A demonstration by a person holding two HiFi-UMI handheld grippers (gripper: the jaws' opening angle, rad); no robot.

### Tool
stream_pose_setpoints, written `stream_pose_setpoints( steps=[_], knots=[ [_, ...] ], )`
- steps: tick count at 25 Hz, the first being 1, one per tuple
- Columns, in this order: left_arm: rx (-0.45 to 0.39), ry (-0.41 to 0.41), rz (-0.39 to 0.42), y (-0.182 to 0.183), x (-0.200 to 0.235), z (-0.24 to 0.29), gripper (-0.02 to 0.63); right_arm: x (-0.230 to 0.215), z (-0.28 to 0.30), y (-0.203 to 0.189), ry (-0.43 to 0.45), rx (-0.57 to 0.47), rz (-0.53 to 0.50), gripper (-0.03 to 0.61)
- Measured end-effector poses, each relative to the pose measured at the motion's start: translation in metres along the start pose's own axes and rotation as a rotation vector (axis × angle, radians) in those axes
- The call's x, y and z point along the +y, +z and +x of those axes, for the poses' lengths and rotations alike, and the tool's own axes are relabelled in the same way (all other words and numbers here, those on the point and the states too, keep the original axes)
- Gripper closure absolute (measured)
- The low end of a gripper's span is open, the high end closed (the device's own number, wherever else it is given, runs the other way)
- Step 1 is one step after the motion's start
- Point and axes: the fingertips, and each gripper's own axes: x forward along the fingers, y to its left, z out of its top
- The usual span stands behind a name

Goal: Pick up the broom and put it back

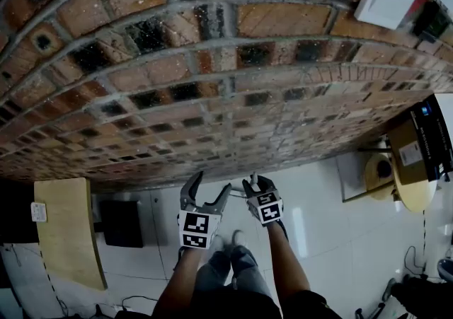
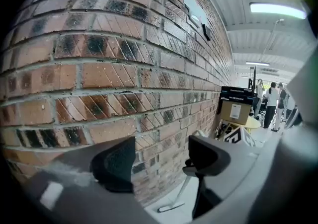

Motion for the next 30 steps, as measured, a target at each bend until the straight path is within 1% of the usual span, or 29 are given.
stream_pose_setpoints(
  steps=[3, 6, 10, 13, 15, 16, 18, 20, 23, 25, 28, 30],
  knots=[
    [0.009, 0.016, -0.009, -0.004, 0.008, -0.001, 0.276, -0.010, 0.019, 0.012, -0.028, -0.005, 0.029, 0.468],
    [0.016, 0.030, -0.017, -0.007, 0.016, -0.004, 0.276, -0.024, 0.034, 0.019, -0.050, 0.005, 0.036, 0.468],
    [0.016, 0.036, -0.021, -0.010, 0.023, -0.011, 0.276, -0.046, 0.049, 0.021, -0.040, -0.013, 0.032, 0.466],
    [0.018, 0.048, -0.025, -0.014, 0.030, -0.014, 0.276, -0.057, 0.054, 0.023, -0.038, 0.004, 0.033, 0.462],
    [0.024, 0.058, -0.031, -0.018, 0.035, -0.015, 0.276, -0.059, 0.057, 0.023, -0.035, 0.018, 0.023, 0.445],
    [0.027, 0.062, -0.034, -0.020, 0.036, -0.015, 0.276, -0.060, 0.057, 0.023, -0.037, 0.023, 0.015, 0.418],
    [0.029, 0.069, -0.042, -0.022, 0.039, -0.016, 0.276, -0.061, 0.055, 0.021, -0.050, 0.025, 0.015, 0.320],
    [0.023, 0.072, -0.045, -0.021, 0.040, -0.017, 0.276, -0.065, 0.048, 0.020, -0.074, 0.011, 0.034, 0.274],
    [-0.008, 0.075, -0.047, -0.013, 0.042, -0.018, 0.276, -0.069, 0.022, 0.033, -0.106, -0.048, 0.057, 0.251],
    [-0.032, 0.076, -0.069, -0.003, 0.042, -0.023, 0.276, -0.066, -0.003, 0.048, -0.130, -0.103, 0.078, 0.245],
    [-0.058, 0.068, -0.106, 0.008, 0.039, -0.040, 0.276, -0.052, -0.052, 0.075, -0.181, -0.206, 0.130, 0.244],
    [-0.080, 0.066, -0.106, 0.018, 0.035, -0.054, 0.276, -0.036, -0.086, 0.097, -0.208, -0.280, 0.138, 0.244]
  ],
)
